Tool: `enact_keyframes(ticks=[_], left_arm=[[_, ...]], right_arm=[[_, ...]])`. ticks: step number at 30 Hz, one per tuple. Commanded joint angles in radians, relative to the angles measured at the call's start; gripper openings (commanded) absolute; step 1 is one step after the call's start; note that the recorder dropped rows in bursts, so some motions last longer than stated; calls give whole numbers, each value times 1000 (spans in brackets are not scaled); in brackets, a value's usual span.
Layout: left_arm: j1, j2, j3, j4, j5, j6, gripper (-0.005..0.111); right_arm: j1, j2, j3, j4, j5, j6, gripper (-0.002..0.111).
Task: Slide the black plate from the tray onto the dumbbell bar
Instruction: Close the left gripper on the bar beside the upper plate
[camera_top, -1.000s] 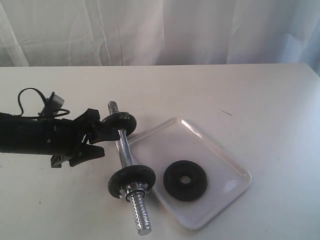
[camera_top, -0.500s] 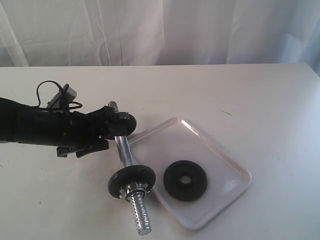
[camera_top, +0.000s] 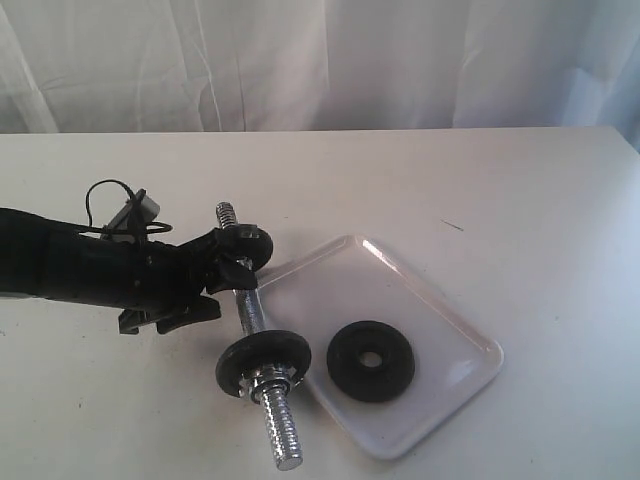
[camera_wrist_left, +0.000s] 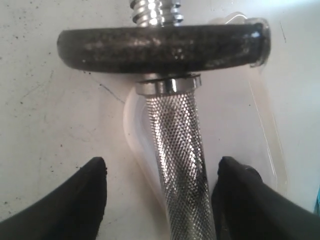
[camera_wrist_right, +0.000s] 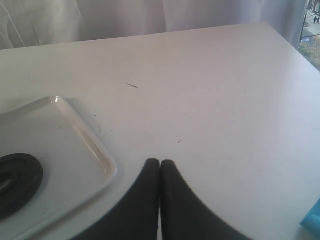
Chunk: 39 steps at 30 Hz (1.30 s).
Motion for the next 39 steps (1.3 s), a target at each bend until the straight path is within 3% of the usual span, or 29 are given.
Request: enact_keyframes(ticks=[1, 10, 39], left_arm=[[-5, 0, -3, -22, 15, -6, 68], [-5, 33, -73, -22, 25, -6, 68], [-5, 89, -125, -22, 30, -1, 68]], right_arm=[[-3, -7, 5, -7, -10, 1, 0], [-3, -7, 5, -7, -10, 1, 0], [-3, -7, 5, -7, -10, 1, 0]])
